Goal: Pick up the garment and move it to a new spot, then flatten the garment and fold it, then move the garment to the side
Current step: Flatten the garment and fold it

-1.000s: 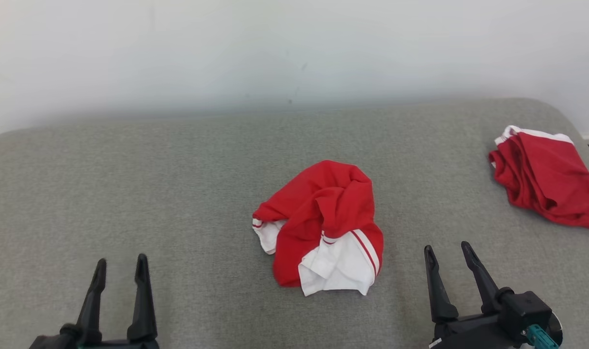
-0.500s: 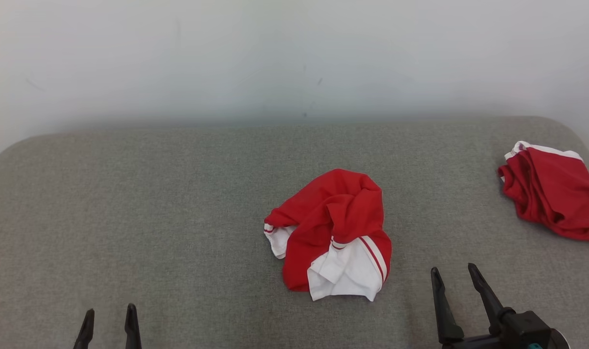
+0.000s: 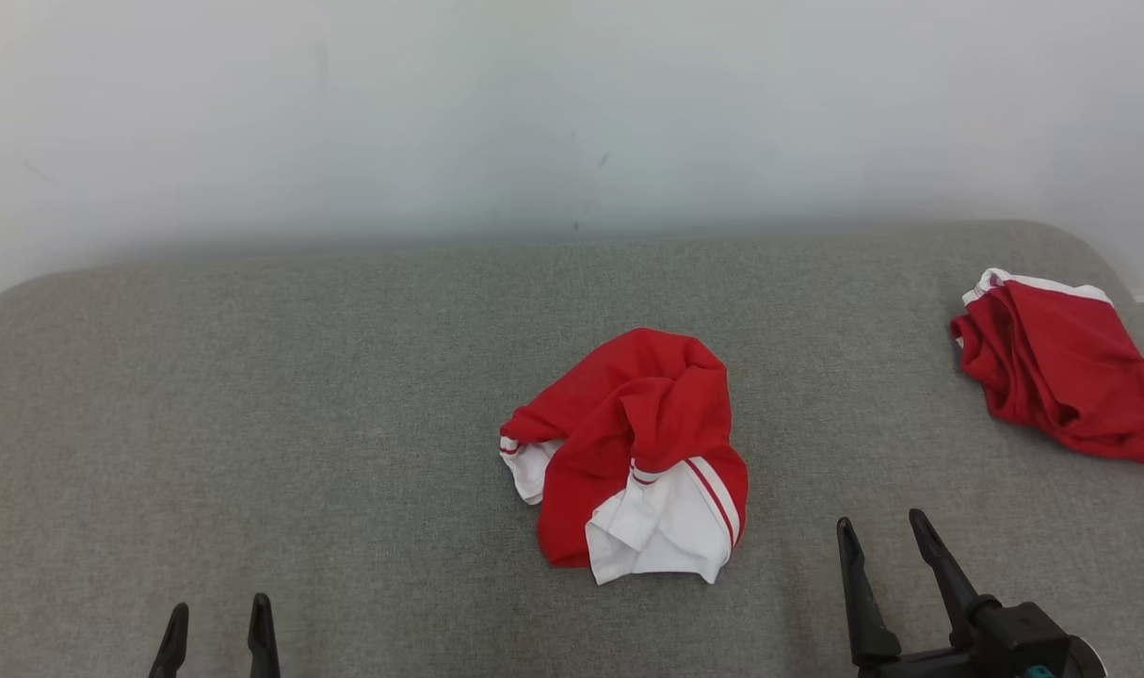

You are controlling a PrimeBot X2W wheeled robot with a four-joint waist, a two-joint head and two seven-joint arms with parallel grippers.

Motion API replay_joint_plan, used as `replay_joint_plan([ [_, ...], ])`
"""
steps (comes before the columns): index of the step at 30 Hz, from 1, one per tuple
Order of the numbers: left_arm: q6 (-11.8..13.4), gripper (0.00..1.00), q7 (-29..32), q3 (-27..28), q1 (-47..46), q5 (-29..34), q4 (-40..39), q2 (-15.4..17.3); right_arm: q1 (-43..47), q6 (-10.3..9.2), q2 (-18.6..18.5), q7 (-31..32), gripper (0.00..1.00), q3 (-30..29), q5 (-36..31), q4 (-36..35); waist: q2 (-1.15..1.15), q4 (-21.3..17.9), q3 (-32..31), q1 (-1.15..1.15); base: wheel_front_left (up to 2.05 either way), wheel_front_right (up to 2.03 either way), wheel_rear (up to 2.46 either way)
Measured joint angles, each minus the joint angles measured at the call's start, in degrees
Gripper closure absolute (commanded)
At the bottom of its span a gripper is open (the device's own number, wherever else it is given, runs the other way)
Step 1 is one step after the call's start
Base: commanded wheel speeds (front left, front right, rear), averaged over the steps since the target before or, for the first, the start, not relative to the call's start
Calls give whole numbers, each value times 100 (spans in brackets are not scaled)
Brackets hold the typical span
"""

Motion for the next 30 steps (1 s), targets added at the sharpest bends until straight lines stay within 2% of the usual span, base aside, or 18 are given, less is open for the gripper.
replay_joint_plan([
  [14,0,0,0,-126,-9,-8,47,41,-52,0,0,-1,0,142,32,70,0,-114,64,0,0,0,0],
  [17,0,0,0,-310,-44,1,155,129,-68,0,0,-1,0,145,32,73,0,-188,68,0,0,0,0],
  [22,-1,0,51,-1070,-473,-51,561,420,-121,0,1,3,0,205,32,79,0,-350,79,0,0,0,0],
  [30,-10,0,956,-2939,-1781,-786,1451,650,-172,0,2,53,0,307,31,67,1,-763,135,0,0,0,0],
])
